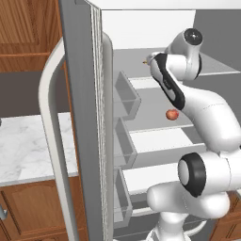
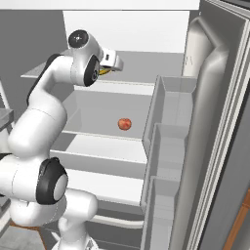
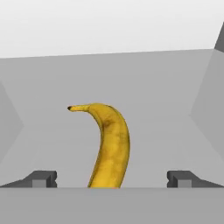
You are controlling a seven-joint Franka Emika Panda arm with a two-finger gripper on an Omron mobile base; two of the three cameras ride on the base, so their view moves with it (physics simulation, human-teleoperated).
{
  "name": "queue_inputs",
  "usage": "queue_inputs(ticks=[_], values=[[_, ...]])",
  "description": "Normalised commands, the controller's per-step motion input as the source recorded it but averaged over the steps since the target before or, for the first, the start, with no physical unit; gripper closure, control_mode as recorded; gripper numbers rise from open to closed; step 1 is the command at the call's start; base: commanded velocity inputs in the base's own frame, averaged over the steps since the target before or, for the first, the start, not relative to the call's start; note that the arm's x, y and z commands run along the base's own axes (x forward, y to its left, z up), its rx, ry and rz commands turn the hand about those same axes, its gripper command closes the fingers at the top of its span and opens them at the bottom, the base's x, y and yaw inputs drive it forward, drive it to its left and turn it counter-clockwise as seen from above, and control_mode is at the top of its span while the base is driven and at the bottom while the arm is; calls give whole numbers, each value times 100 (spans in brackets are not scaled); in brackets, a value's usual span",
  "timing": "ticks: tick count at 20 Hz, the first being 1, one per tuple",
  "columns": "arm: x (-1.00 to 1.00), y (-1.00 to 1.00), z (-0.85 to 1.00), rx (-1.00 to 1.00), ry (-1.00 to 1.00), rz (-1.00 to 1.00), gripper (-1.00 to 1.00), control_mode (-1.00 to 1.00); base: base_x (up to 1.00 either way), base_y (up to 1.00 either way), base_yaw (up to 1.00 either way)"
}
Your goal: Retrieve the banana and peach from the fridge and place them into the bowl on the dining table.
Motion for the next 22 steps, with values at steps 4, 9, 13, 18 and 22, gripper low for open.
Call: queue_inputs(ticks=[4,9,13,18,22], values=[[60,-5,-13,0,1,0,-100,-100,0,0,0],[35,-5,-28,0,4,0,-100,-100,0,0,0],[15,-2,-45,0,5,0,-100,-100,0,0,0],[18,0,-25,0,5,0,100,-100,0,0,0],[4,0,-2,0,-1,0,100,-100,0,0,0]])
